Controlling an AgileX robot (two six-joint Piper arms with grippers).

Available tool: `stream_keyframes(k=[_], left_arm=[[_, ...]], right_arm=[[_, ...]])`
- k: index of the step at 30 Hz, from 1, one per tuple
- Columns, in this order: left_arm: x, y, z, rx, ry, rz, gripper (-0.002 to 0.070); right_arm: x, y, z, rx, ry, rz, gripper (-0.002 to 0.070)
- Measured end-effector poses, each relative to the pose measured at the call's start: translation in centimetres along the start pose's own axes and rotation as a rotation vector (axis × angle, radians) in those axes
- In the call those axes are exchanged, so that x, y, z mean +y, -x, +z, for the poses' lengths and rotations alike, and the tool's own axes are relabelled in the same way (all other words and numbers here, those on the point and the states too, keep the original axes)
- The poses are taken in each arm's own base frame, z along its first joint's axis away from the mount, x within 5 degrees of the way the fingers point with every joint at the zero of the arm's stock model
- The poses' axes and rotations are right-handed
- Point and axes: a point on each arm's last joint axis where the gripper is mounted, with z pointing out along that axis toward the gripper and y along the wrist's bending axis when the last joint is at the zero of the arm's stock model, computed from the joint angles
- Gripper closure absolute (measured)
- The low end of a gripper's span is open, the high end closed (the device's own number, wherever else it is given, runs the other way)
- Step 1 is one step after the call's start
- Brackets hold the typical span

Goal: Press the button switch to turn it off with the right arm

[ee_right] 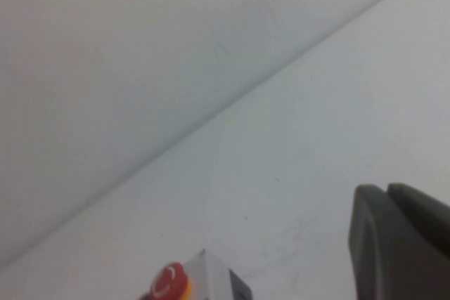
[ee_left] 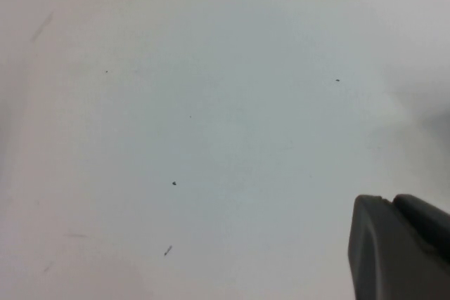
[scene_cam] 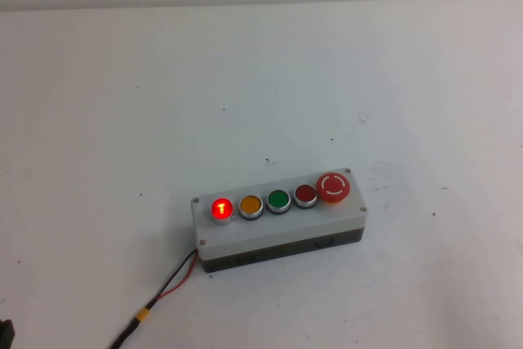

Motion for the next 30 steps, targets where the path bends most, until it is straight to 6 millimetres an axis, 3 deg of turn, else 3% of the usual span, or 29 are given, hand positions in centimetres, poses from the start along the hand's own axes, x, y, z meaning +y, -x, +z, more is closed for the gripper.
stream_keyframes(k=[6,10,16,23,30], left_arm=[[0.0,0.0,0.0,0.0,0.0,0.0,0.0677],[0.0,0.0,0.0,0.0,0.0,0.0,0.0677],[0.0,0.0,0.0,0.0,0.0,0.0,0.0677],[0.0,0.0,0.0,0.0,0.0,0.0,0.0677],[0.0,0.0,0.0,0.0,0.0,0.0,0.0677]], right_arm=[[0.1,0.6,0.0,-0.066,0.013,0.099,0.0693],[0.5,0.1,-0.1,0.018,0.027,0.123,0.0692],[5.1,3.1,0.3,0.313,0.031,-0.004,0.0692],[8.3,7.2,4.5,0.741,-0.129,-0.222,0.0692],[9.5,8.7,10.9,0.991,-0.166,-0.324,0.0692]])
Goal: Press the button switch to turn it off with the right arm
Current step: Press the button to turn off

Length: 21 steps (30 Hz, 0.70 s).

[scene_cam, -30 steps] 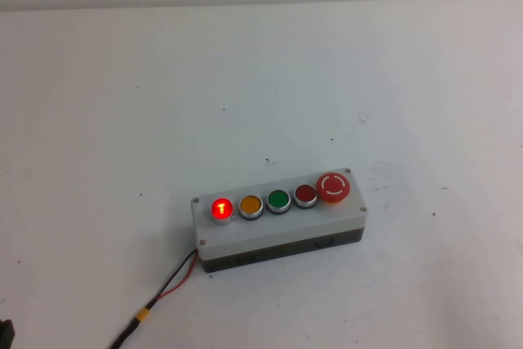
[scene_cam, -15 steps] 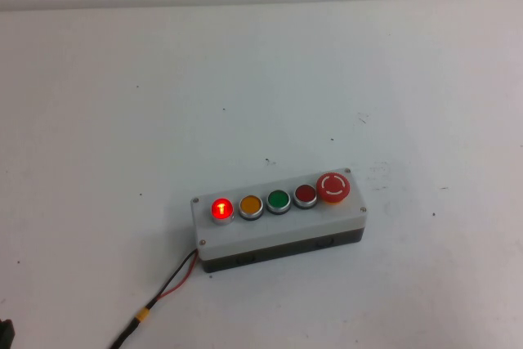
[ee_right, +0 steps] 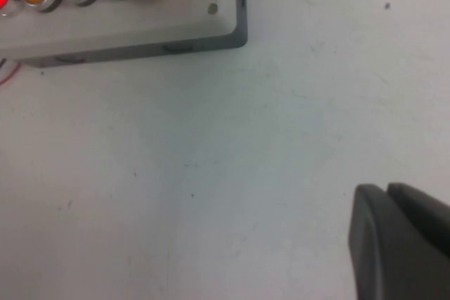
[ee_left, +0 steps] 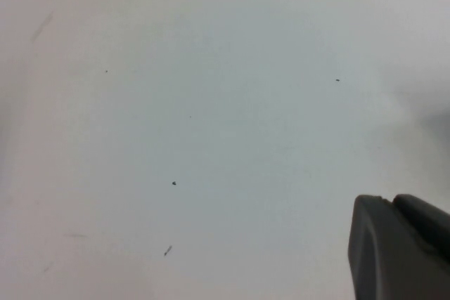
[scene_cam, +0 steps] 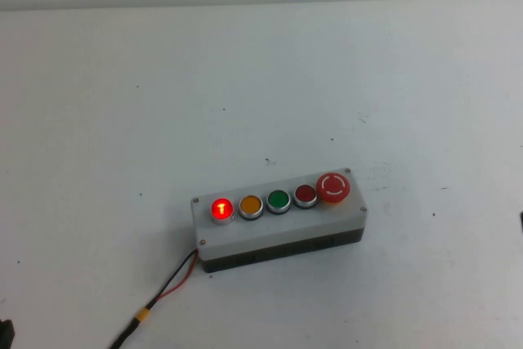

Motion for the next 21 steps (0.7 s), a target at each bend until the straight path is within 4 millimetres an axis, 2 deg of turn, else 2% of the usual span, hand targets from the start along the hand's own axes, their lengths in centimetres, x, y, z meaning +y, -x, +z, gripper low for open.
stream_keyframes(k=[3,5,15,21], left_arm=[[0.0,0.0,0.0,0.0,0.0,0.0,0.0677],[0.0,0.0,0.0,0.0,0.0,0.0,0.0677],[0.0,0.0,0.0,0.0,0.0,0.0,0.0677],[0.0,0.0,0.0,0.0,0.0,0.0,0.0677]], right_arm=[[1.2,2.3,1.9,0.075,0.009,-0.063,0.0692],[2.9,3.5,3.3,0.114,0.014,-0.121,0.0692],[14.5,7.5,10.2,0.205,0.053,-0.423,0.0692],[19.1,8.5,14.2,0.227,0.092,-0.51,0.0692]])
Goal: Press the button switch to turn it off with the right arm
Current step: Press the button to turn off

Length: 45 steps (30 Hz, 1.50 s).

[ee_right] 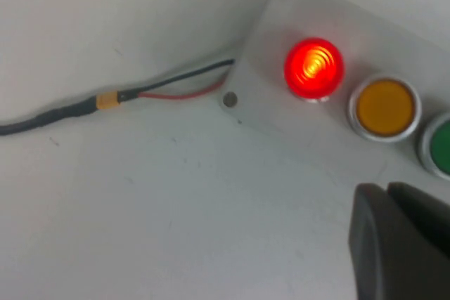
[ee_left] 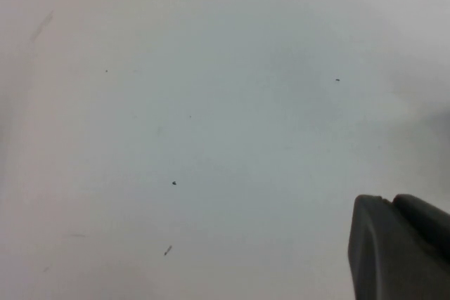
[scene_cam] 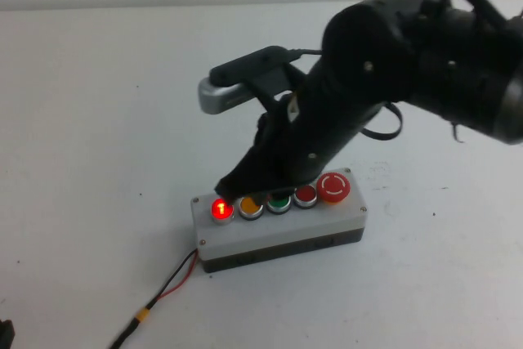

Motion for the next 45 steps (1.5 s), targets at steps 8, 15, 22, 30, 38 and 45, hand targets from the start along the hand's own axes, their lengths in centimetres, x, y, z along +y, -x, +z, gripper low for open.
stream_keyframes(k=[8,15,22,30,38,45], left_arm=[[0.0,0.0,0.0,0.0,0.0,0.0,0.0677],[0.0,0.0,0.0,0.0,0.0,0.0,0.0677],[0.0,0.0,0.0,0.0,0.0,0.0,0.0677],[0.0,0.0,0.0,0.0,0.0,0.0,0.0677],[0.0,0.0,0.0,0.0,0.0,0.0,0.0677],[0.0,0.0,0.0,0.0,0.0,0.0,0.0677]], right_arm=[[1.3,2.7,4.5,0.023,0.011,-0.037,0.0692],[1.1,3.2,6.8,0.047,0.009,-0.046,0.0692],[1.1,3.6,7.0,0.018,0.005,-0.053,0.0692],[0.9,3.5,7.6,0.026,-0.007,-0.059,0.0692],[0.9,3.6,7.7,0.033,-0.007,-0.063,0.0692],[0.9,3.6,7.8,0.041,-0.008,-0.063,0.0692]])
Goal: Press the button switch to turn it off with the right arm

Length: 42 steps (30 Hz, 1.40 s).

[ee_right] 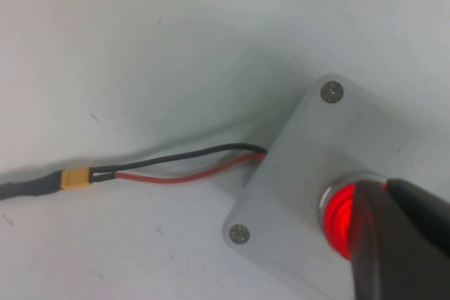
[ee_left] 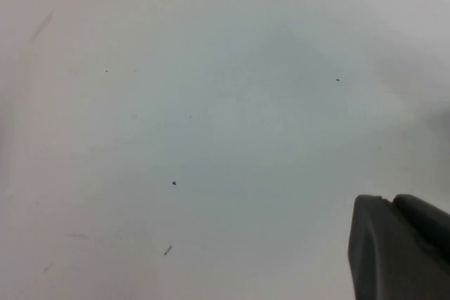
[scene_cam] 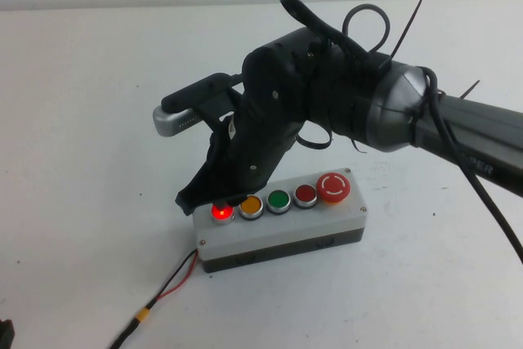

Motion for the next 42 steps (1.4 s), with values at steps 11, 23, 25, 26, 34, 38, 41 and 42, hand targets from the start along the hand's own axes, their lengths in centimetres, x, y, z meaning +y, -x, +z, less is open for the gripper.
stream_keyframes(k=[11,23,25,26,34,38,41,42], left_arm=[[0.0,0.0,0.0,0.0,0.0,0.0,0.0677],[0.0,0.0,0.0,0.0,0.0,0.0,0.0677],[0.0,0.0,0.0,0.0,0.0,0.0,0.0677],[0.0,0.0,0.0,0.0,0.0,0.0,0.0677],[0.0,0.0,0.0,0.0,0.0,0.0,0.0677],[0.0,0.0,0.0,0.0,0.0,0.0,0.0677],[0.0,0.0,0.0,0.0,0.0,0.0,0.0677],[0.0,0.0,0.0,0.0,0.0,0.0,0.0677]], right_arm=[[0.2,0.0,0.8,0.035,0.027,0.019,0.0692],[0.7,-0.7,-7.0,-0.048,0.005,-0.065,0.0692],[0.9,-1.7,-9.9,-0.07,0.002,-0.089,0.0692],[0.9,-2.3,-11.3,-0.082,-0.003,-0.096,0.0692],[-0.6,-10.7,-20.2,-0.203,-0.158,-0.031,0.0693],[-1.1,-15.8,-23.2,-0.313,-0.17,-0.024,0.0693],[-1.3,-18.9,-24.3,-0.386,-0.157,-0.014,0.0693],[-1.4,-20.0,-24.4,-0.401,-0.152,-0.001,0.0693]])
